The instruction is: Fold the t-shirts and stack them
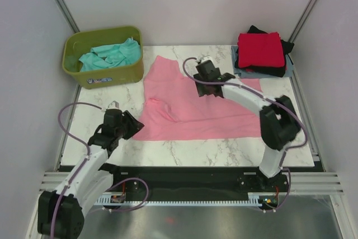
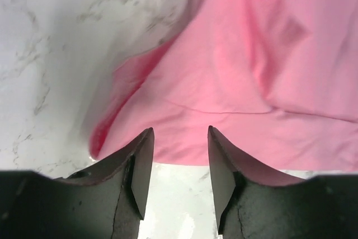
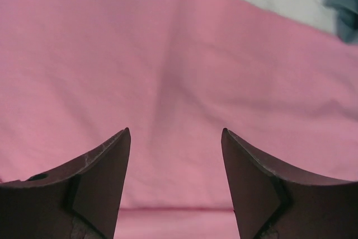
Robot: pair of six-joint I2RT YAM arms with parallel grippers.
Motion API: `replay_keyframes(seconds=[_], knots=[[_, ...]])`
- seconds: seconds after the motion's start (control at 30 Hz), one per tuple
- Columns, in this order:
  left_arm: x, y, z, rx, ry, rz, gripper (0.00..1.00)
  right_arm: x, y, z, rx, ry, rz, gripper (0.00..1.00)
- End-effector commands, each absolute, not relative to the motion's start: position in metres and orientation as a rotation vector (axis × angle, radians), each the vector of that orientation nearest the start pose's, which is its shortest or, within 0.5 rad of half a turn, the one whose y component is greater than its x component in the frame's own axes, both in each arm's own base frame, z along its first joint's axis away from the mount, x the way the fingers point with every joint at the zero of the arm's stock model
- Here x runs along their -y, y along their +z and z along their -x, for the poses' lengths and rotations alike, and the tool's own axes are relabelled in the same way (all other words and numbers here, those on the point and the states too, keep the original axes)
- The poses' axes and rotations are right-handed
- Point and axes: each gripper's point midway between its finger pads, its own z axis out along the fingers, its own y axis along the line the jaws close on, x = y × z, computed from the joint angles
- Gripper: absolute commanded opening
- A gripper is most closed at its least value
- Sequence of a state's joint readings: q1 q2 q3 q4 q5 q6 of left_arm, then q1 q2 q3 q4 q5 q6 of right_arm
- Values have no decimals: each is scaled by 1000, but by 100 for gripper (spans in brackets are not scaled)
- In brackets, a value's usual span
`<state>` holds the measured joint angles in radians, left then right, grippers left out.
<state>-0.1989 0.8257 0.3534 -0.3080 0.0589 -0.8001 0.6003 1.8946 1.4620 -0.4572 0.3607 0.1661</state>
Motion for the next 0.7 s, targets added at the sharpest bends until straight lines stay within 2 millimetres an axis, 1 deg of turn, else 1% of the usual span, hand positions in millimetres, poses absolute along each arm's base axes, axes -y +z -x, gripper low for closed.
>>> replay_keyframes(seconds=[0.0, 0.03, 0.07, 0.1, 0.13, 0.17, 0.2, 0.23, 0.27, 0.3, 0.33, 0.37, 0.4, 0.43, 0.47, 0.5, 0.53, 0.57, 0.6, 0.67], knots=[[86, 95, -239, -2244, -534, 570, 52, -192, 159, -397, -2238, 46, 81, 74], [87, 104, -242, -2228, -543, 565, 52, -172, 155, -376, -2247, 72, -11, 74], [85, 105, -240, -2239, -530, 571, 53, -166, 149, -365, -2272, 132, -55, 75], [84, 108, -240, -2240, -520, 565, 53, -143, 145, -360, -2278, 146, -145, 76], [84, 117, -243, -2230, -513, 555, 54, -127, 134, -337, -2290, 185, -240, 77], [81, 116, -242, -2243, -486, 559, 55, -117, 129, -327, -2297, 207, -298, 79], [81, 116, -241, -2251, -484, 560, 56, -91, 106, -310, -2334, 167, -393, 85], [80, 117, -241, -2254, -481, 567, 56, -79, 113, -296, -2300, 183, -462, 89], [80, 115, -239, -2264, -481, 591, 57, -70, 110, -286, -2290, 194, -544, 92], [80, 110, -234, -2288, -474, 605, 58, -51, 92, -266, -2320, 147, -636, 96], [80, 104, -230, -2305, -471, 617, 59, -41, 101, -258, -2267, 161, -693, 98], [75, 102, -228, -2289, -447, 659, 61, -34, 99, -251, -2253, 173, -748, 98], [76, 100, -227, -2289, -451, 670, 61, -18, 89, -241, -2251, 156, -838, 98], [77, 93, -223, -2303, -449, 683, 64, -10, 87, -232, -2238, 151, -882, 97], [77, 90, -222, -2302, -455, 712, 65, -8, 86, -231, -2225, 171, -909, 97], [77, 85, -220, -2315, -451, 723, 65, -3, 84, -229, -2211, 156, -981, 97], [77, 77, -218, -2328, -444, 731, 65, -1, 78, -228, -2218, 155, -1027, 97], [77, 73, -217, -2336, -437, 745, 65, 5, 75, -227, -2206, 154, -1082, 95], [76, 70, -217, -2341, -433, 753, 65, 11, 67, -229, -2180, 167, -1145, 95], [76, 62, -217, -2355, -423, 762, 65, 9, 55, -226, -2196, 221, -1201, 93]])
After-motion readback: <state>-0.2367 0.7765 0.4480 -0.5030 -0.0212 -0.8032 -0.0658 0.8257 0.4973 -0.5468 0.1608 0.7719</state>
